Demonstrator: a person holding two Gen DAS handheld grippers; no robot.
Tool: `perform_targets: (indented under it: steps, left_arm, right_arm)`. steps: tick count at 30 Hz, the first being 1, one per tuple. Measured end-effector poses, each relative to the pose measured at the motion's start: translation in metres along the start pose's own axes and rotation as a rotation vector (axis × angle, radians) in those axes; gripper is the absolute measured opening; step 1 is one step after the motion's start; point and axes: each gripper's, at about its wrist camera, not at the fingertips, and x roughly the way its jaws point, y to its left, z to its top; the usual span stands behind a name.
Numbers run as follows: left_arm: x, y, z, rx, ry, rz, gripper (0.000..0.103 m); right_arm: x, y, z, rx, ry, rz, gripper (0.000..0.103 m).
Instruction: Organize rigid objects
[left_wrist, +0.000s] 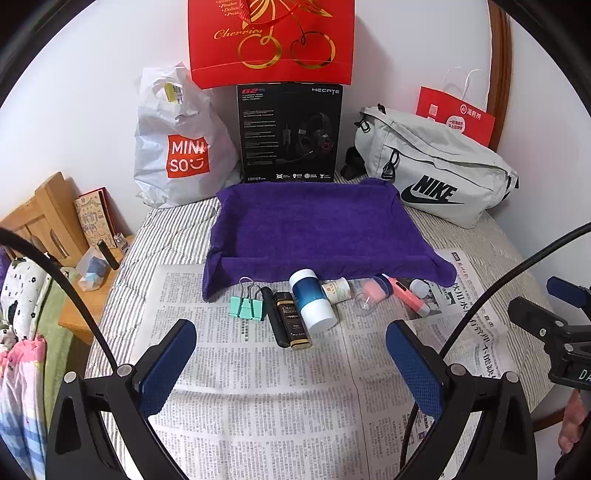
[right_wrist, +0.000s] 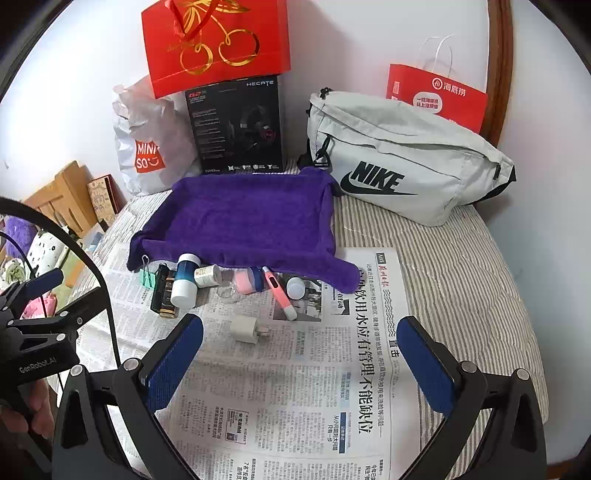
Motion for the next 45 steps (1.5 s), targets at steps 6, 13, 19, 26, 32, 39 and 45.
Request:
perform_targets:
  steps: [6, 13, 19, 26, 32, 39, 45]
  left_arm:
    - [-0.003, -0.003, -0.001, 0.01, -0.002, 0.001, 0.103]
    - [-0.003, -0.003, -0.002, 0.01, 0.002, 0.0, 0.103]
    - [-0.004, -0.002, -0.002, 0.008, 0.003, 0.0, 0.103]
    - [-0.004, 0.003, -0.004, -0.004, 0.008, 0.001, 0.103]
    - [-0.006, 0.005, -0.004, -0.007, 0.006, 0.002, 0.103]
    - [-0.007, 0.007, -0.005, -0.007, 0.01, 0.006, 0.103]
    - [-0.006, 0.007, -0.004, -0.005, 0.01, 0.003, 0.103]
  right_arm:
    - [-0.002, 0.001, -0.002, -0.003, -0.003, 0.013, 0.103]
    - [-0.005, 0.004, -0.003, -0.003, -0.01, 0.023, 0.103]
    - [-0.006, 0.006, -0.004, -0.008, -0.014, 0.024, 0.103]
    - [-0.006, 0.008, -0.004, -0.011, -0.013, 0.021, 0.103]
    - [-0.006, 0.009, -0.004, -0.009, -0.014, 0.021, 0.103]
    - [-0.007, 0.012, -0.005, -0.014, -0.015, 0.023, 0.103]
    - [-0.007, 0.011, -0.005, -0.009, -0.015, 0.021, 0.103]
